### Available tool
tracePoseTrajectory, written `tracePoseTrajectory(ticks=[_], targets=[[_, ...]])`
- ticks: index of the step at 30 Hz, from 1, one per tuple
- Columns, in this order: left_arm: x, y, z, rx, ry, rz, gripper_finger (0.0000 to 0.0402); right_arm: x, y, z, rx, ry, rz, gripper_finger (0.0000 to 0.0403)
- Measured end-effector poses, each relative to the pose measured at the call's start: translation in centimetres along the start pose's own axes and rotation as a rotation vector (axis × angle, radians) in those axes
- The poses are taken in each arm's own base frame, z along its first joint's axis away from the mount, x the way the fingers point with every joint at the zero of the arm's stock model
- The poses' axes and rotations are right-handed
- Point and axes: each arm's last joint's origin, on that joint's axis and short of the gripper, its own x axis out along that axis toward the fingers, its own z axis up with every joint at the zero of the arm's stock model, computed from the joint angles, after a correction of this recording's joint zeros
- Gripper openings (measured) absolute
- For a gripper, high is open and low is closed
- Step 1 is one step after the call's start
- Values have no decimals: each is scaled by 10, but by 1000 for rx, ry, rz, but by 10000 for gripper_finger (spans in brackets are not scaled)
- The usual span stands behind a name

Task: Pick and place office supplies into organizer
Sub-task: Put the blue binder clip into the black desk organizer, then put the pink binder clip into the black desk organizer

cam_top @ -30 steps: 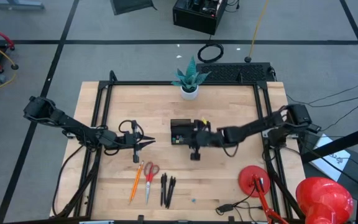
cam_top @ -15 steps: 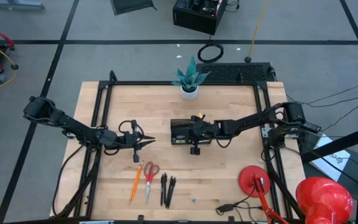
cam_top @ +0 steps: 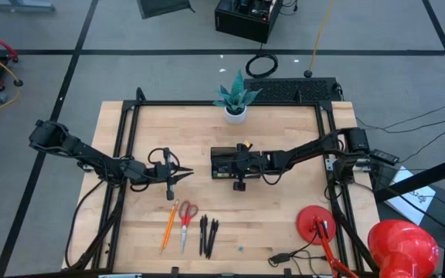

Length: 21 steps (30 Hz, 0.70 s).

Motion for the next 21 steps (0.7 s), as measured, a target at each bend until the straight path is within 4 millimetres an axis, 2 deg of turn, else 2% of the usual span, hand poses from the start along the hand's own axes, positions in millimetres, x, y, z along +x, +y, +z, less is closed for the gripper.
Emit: tracePoseTrajectory(ticks=[11, 17, 21], targets=[[0, 0, 0, 1, 1, 0, 47, 0, 0, 0, 28, -3, 1, 127], [0, 0, 0, -3, 1, 0, 47, -2, 4, 2, 10, -15, 9, 133], [0, 0, 0, -3, 1, 0, 47, -15, 9, 14, -9, -87, 23, 129]])
